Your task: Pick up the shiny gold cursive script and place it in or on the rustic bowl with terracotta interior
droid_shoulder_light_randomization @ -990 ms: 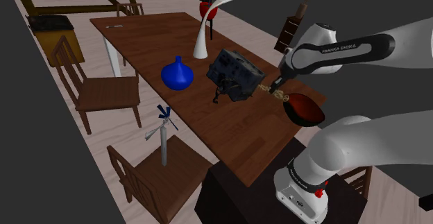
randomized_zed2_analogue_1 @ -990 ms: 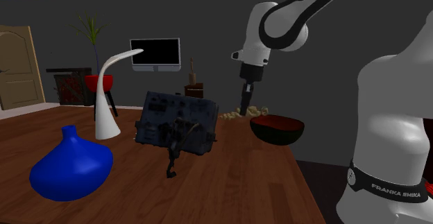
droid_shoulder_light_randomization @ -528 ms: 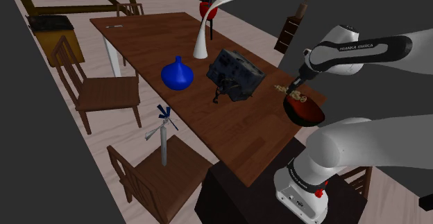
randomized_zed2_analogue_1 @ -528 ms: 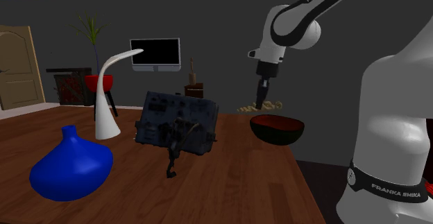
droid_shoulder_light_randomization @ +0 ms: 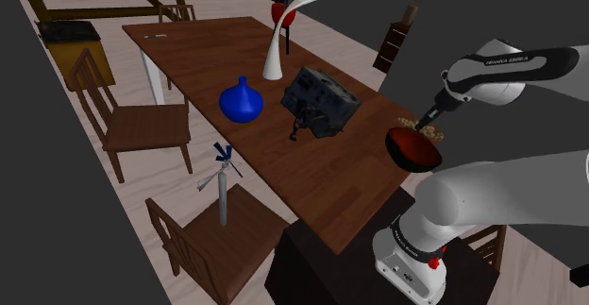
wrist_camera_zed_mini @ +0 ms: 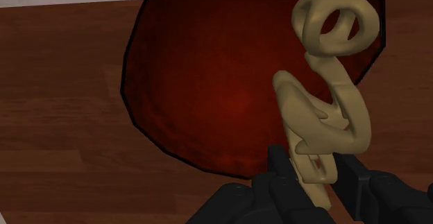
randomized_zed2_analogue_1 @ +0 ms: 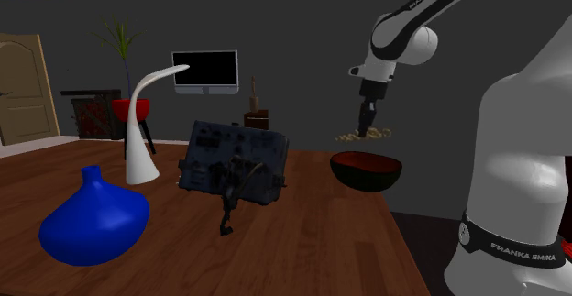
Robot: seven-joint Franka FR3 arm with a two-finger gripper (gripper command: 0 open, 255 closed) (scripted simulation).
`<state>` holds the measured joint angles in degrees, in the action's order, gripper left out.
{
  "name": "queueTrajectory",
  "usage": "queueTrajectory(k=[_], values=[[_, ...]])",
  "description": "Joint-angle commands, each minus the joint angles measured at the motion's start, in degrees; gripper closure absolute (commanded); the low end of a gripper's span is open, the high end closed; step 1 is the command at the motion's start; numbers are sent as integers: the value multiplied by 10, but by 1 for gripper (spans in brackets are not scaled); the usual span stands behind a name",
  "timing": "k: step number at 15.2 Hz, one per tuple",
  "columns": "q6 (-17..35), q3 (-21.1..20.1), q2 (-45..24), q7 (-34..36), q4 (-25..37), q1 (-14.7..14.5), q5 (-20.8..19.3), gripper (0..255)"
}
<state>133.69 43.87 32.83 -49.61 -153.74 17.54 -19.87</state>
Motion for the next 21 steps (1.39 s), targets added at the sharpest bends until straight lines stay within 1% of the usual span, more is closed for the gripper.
queueTrajectory(k=[1,3,11,16,18,21], values=[[0,32,-17,-35,21,-3,2,255],[-4,59,-30,-64,42,-7,6,255],[76,107,-82,-86,14,-37,19,255],[128,148,-123,-109,1,-70,41,255],[155,172,-145,-125,-5,-94,59,255],[155,172,-145,-125,-5,-93,59,255]])
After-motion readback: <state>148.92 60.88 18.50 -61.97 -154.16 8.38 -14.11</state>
